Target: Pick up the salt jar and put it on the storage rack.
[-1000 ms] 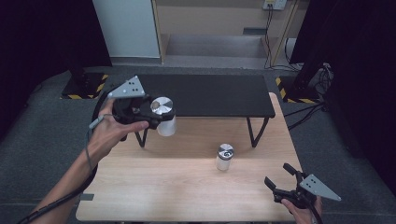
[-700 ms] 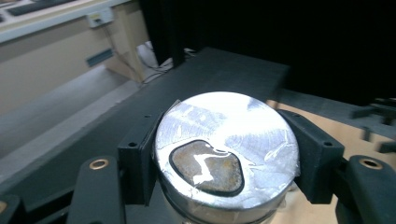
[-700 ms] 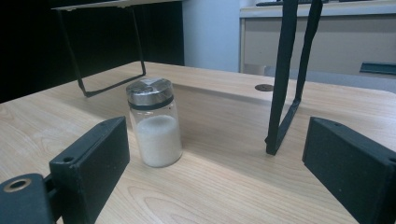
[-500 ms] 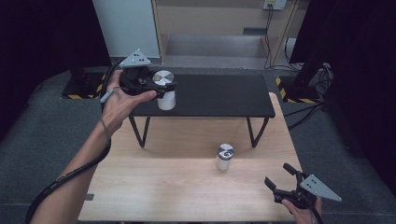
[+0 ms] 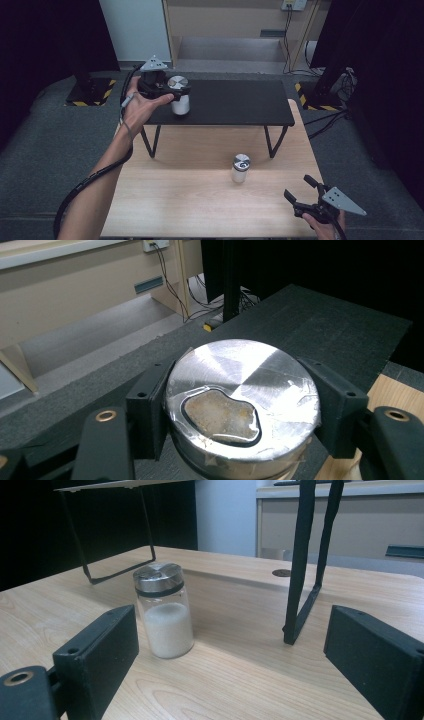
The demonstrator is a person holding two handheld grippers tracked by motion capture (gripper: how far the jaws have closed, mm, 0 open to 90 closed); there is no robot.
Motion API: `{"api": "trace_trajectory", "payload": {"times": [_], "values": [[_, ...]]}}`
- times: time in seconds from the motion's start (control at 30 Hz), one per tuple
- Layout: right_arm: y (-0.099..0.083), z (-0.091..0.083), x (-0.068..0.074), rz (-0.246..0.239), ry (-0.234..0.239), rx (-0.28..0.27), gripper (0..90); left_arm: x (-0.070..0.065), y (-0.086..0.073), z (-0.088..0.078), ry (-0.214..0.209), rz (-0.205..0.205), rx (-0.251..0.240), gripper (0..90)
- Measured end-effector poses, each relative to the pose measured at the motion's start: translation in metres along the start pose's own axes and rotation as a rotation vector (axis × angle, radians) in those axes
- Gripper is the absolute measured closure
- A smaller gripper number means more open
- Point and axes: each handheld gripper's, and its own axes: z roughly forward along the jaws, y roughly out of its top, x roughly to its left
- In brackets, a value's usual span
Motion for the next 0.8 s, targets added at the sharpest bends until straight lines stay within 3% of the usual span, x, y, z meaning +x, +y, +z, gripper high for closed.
{"api": "trace_trajectory", "payload": {"times": [0.2,0.27,0.4,0.5,0.53,0.6,0.8], "values": [[0.0,0.0,0.0,0.0,0.001,-0.001,7.3,0.001,-0.003,0.008,0.0,-0.012,0.02,33.5],[0.0,0.0,0.0,0.001,0.002,0.0,7.3,0.004,-0.007,0.01,-0.004,-0.035,0.009,33.5],[0.0,0.0,-0.001,0.0,0.007,0.0,7.3,0.007,-0.009,0.01,-0.012,-0.039,0.0,33.2],[0.0,0.0,-0.001,-0.002,0.008,0.001,7.3,0.006,-0.012,0.009,-0.009,-0.064,-0.024,28.5],[0.0,0.0,-0.001,-0.002,0.008,0.001,7.3,0.006,-0.011,0.007,-0.004,-0.067,-0.03,19.3],[0.0,0.0,-0.001,-0.001,0.008,0.002,7.3,0.005,-0.009,0.004,0.002,-0.074,-0.037,13.5],[0.001,0.0,0.0,-0.003,0.009,0.001,7.3,0.001,-0.004,-0.012,-0.001,-0.064,-0.068,10.9]]}}
